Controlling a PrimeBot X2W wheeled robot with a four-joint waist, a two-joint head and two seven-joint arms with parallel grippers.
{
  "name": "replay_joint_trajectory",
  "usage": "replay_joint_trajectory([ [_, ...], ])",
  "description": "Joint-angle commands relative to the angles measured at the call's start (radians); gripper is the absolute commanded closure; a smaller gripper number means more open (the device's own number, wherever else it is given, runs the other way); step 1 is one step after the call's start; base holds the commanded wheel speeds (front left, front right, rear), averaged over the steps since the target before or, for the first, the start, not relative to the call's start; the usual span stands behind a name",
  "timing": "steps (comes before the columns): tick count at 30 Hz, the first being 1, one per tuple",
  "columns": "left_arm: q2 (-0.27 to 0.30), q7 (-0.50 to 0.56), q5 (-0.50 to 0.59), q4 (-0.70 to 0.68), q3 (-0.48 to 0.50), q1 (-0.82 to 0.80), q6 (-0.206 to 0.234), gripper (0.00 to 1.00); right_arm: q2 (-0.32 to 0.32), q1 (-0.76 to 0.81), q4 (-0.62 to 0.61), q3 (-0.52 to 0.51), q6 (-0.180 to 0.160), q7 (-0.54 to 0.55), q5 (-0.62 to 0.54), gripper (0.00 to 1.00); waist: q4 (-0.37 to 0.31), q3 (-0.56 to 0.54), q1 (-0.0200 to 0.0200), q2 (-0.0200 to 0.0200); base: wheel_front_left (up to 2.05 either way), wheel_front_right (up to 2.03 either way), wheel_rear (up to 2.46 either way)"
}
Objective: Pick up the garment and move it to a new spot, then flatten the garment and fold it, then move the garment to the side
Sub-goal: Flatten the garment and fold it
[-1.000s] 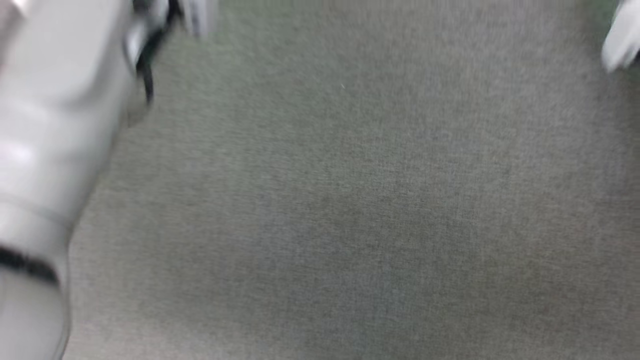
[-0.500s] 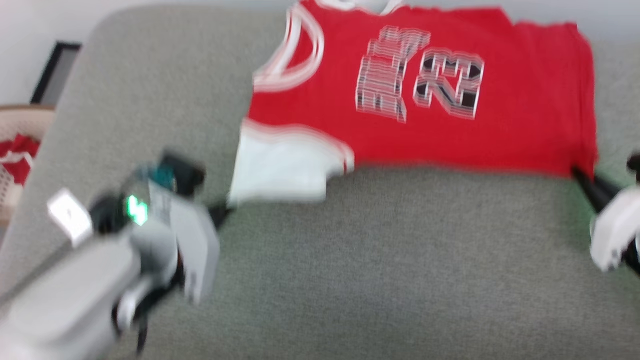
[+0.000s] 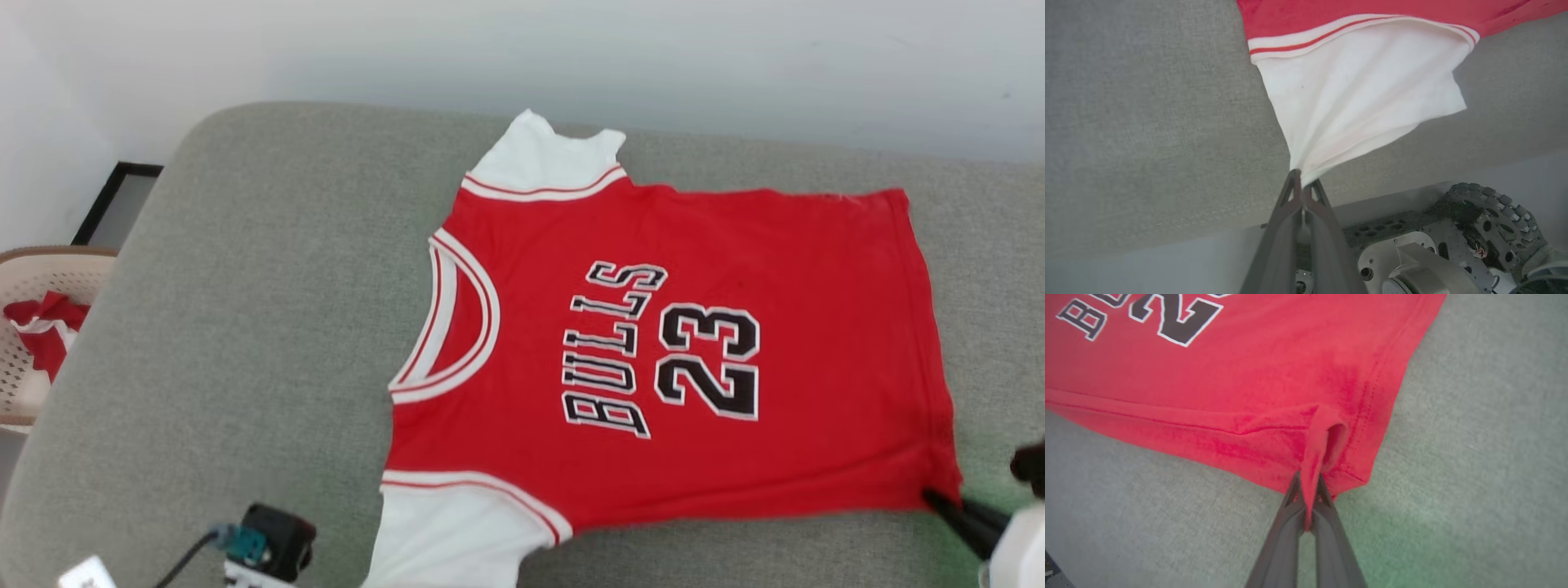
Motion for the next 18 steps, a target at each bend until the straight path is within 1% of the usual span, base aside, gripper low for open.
replay_joint_trajectory([
  [1,0.013,-0.006,-0.007,-0.012,0.002,0.019,0.018,1.00,-0.013,0.036,-0.013,-0.015,-0.001,0.009,0.015,1.00,-0.001,0.000,0.0000,0.0000,0.00,0.00,0.00],
  [5,0.032,-0.007,-0.004,-0.051,-0.003,0.039,0.047,1.00,-0.012,0.114,-0.070,-0.063,-0.001,0.022,0.007,1.00,-0.013,0.009,0.0000,0.0000,0.00,0.00,0.00],
  [6,0.032,-0.007,-0.004,-0.051,-0.003,0.039,0.047,1.00,-0.012,0.114,-0.070,-0.063,-0.001,0.022,0.007,1.00,-0.013,0.009,0.0000,0.0000,0.00,0.00,0.00],
  [11,0.065,0.008,0.027,-0.079,0.018,-0.013,0.059,1.00,0.021,0.143,-0.130,-0.137,-0.001,0.054,-0.024,1.00,-0.046,0.028,0.0000,0.0000,0.00,0.00,0.00],
  [15,0.102,0.045,0.079,-0.088,0.041,-0.095,0.037,1.00,0.056,0.112,-0.177,-0.195,-0.001,0.092,-0.054,1.00,-0.076,0.049,0.0000,0.0000,0.00,0.00,0.00],
  [18,0.121,0.081,0.117,-0.077,0.062,-0.174,0.006,1.00,0.079,0.077,-0.210,-0.227,-0.001,0.124,-0.077,1.00,-0.098,0.067,0.0000,0.0000,0.00,0.00,0.00],
])
